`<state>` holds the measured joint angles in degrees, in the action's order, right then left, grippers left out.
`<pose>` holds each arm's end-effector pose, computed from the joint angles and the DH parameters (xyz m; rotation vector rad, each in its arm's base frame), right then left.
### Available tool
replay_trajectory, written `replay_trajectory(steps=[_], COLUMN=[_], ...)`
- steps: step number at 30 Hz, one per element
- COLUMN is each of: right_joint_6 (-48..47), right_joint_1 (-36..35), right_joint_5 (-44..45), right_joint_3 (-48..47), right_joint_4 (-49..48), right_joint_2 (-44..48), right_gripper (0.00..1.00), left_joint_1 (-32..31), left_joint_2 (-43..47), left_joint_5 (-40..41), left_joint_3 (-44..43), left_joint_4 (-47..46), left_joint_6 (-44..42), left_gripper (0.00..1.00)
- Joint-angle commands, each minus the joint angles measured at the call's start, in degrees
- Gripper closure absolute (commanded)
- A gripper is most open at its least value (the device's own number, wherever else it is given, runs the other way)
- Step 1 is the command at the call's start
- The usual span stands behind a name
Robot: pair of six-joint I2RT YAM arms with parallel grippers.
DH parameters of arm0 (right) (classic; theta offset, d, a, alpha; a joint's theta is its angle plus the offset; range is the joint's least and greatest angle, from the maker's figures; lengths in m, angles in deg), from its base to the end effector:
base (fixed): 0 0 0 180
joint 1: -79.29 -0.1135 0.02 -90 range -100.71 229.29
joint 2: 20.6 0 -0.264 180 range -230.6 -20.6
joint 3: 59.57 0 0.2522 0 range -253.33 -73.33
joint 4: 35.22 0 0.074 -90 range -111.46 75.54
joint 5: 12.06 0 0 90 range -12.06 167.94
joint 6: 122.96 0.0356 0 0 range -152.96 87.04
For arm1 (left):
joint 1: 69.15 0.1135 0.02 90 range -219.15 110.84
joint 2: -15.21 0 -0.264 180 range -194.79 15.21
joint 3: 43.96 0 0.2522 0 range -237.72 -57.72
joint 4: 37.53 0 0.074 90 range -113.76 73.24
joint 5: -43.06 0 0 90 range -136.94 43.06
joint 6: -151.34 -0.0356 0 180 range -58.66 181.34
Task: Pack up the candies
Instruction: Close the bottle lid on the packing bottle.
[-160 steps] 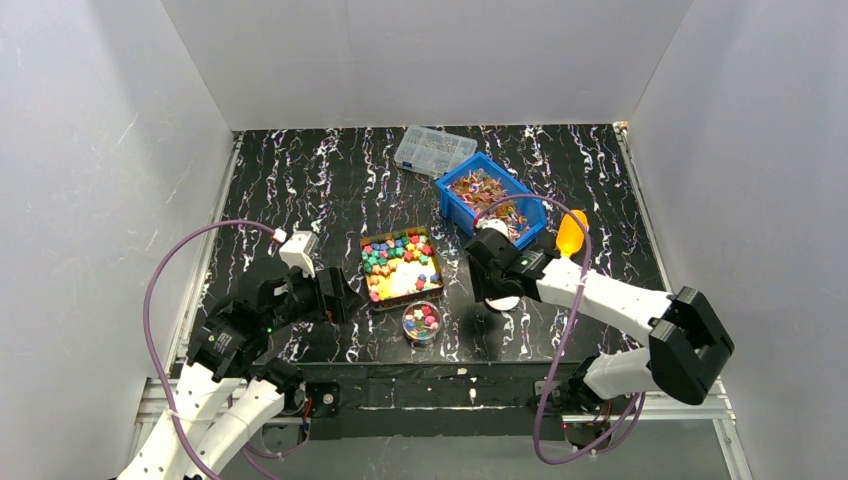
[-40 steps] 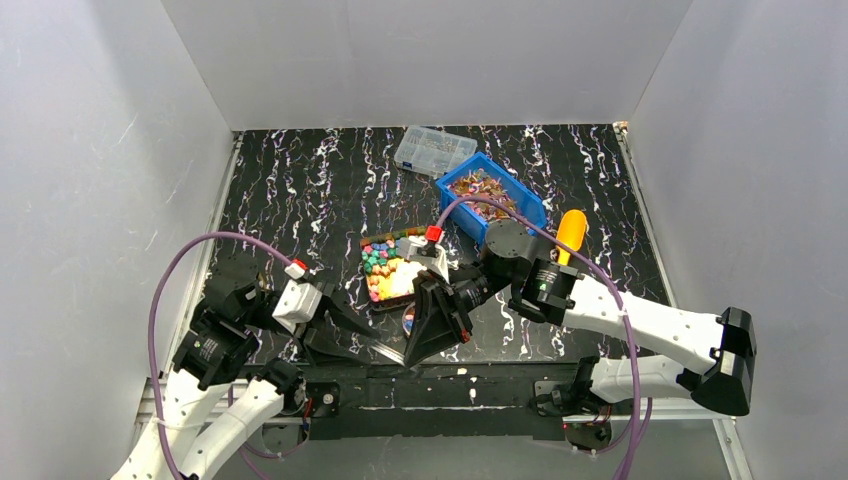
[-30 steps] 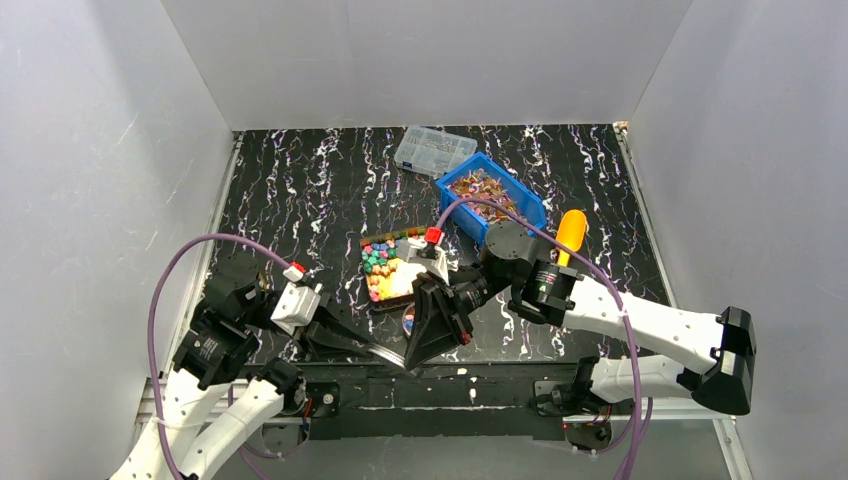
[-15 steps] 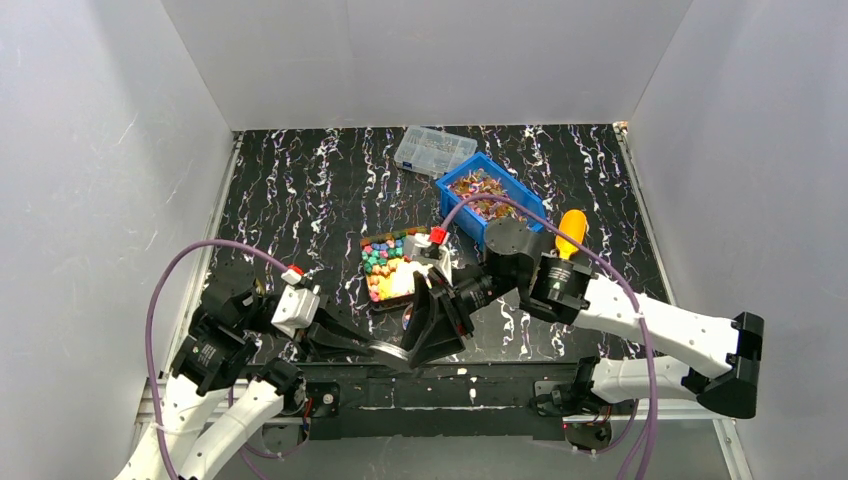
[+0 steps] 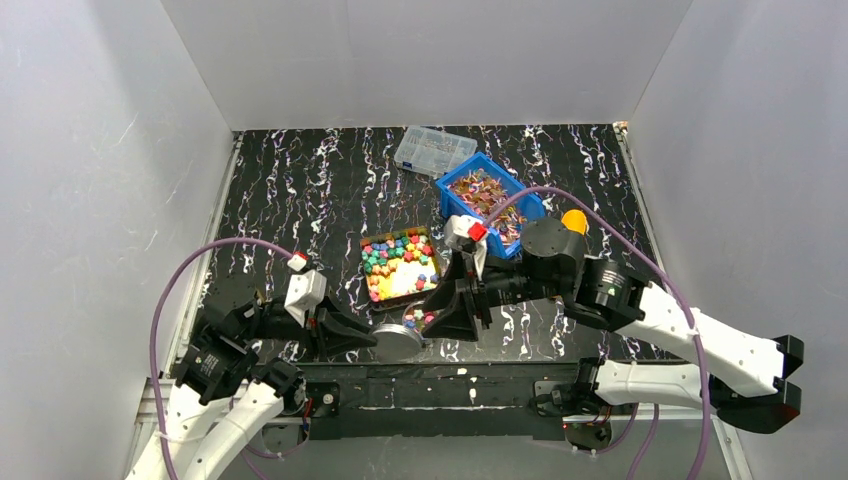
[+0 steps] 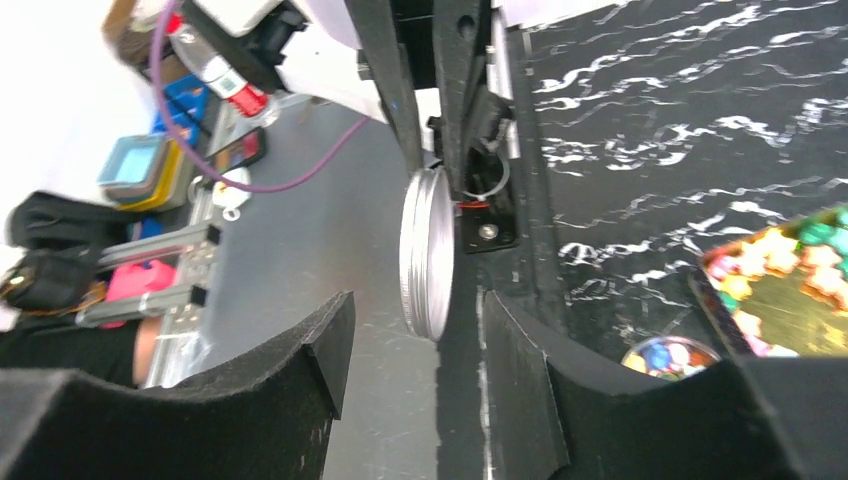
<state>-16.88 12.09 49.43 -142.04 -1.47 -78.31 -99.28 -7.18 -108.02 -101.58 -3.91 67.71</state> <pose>0.0665 0.2020 0.4258 -1.1996 1.5463 1.4487 0.0476 -0.0636 0.3621 1.1737 1.2529 -1.2951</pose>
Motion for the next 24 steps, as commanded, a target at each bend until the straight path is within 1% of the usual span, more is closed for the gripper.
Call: replay_trajectory(steps=[1,8,12,16,19,24], right_joint_6=[-2.59,0.36,2.97,6.05,7.89,8.98], right_joint_1=[-0.30,-0.30,-0.32,-0.30,-0.30,-0.30], right_joint_5=[10.87,15.48,15.89,16.10,15.84,18.01], right_joint_3=[3.77,9.44,10.80,13.06,14.43,15.62], right_joint_4=[-2.08,-8.61,-10.98,-15.56,-18.31,-18.82], right_joint_2=[4.38,5.71,4.46,4.11,3.93,3.82], right_gripper=[0.41,0.44,0.45,0.44,0.44,0.45], left_joint_1=[-0.11,-0.10,-0.10,-0.10,-0.10,-0.10], left_joint_2=[0.52,1.83,2.13,2.60,2.96,4.00], left_joint_5=[6.19,12.10,14.65,15.61,15.46,16.27], left_joint_3=[2.11,4.83,6.12,7.96,9.14,9.45], left_joint_4=[-2.19,-4.17,-4.79,-5.79,-6.34,-6.50], left_joint_6=[10.42,23.39,29.52,35.26,38.47,42.33], left_gripper=[1.00,1.00,1.00,1.00,1.00,1.00])
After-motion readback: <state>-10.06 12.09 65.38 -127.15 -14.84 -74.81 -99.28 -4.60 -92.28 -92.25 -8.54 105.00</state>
